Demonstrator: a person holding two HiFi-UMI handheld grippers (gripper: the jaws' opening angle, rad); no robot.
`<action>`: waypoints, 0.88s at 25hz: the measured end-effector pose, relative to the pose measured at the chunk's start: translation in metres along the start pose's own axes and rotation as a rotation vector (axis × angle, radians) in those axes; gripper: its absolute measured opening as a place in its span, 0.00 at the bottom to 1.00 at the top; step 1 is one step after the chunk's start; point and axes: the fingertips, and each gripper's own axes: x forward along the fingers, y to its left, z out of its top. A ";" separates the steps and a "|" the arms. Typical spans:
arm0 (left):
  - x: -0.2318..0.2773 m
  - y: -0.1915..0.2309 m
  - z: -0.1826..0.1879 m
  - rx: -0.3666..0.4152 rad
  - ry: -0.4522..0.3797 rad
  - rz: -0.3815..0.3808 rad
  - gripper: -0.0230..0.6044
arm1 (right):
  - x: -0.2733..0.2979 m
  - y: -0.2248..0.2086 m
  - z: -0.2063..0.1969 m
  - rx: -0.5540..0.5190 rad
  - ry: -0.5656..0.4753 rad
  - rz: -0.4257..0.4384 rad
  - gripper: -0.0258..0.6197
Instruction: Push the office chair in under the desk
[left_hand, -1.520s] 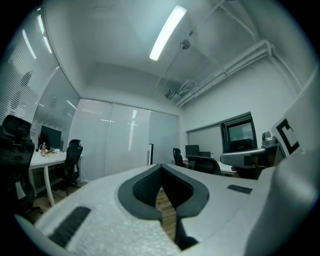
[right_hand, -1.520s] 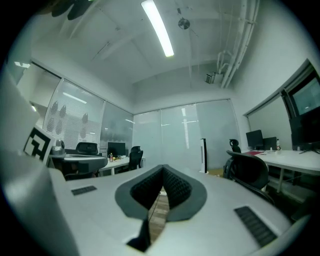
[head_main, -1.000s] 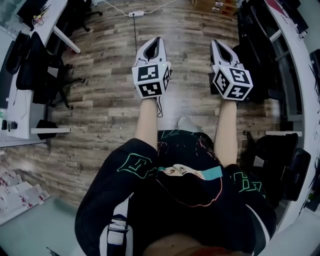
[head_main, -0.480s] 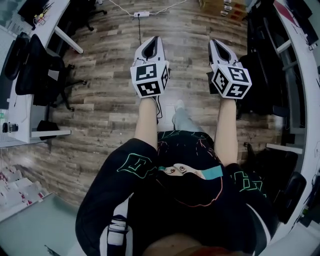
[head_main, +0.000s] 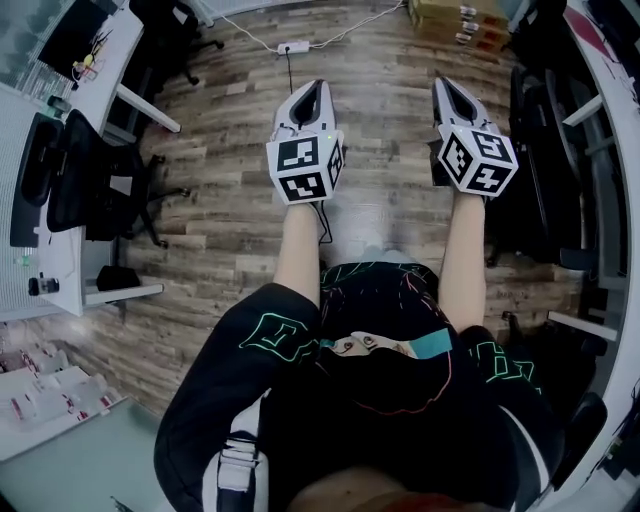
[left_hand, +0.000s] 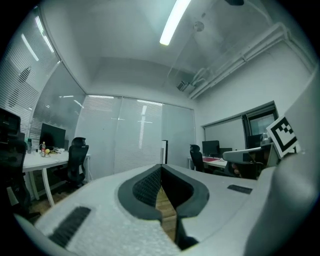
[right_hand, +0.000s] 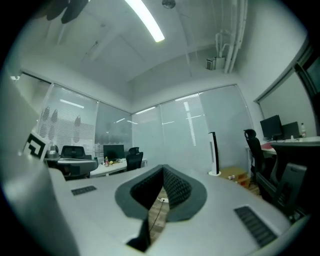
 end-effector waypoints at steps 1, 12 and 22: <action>0.013 -0.003 0.000 0.005 -0.002 -0.008 0.05 | 0.008 -0.012 0.002 0.005 -0.005 -0.011 0.05; 0.094 0.020 -0.011 -0.005 0.010 0.044 0.05 | 0.106 -0.041 0.001 -0.025 0.026 0.051 0.05; 0.088 0.097 -0.044 -0.053 0.085 0.186 0.05 | 0.176 0.005 -0.032 -0.010 0.103 0.151 0.05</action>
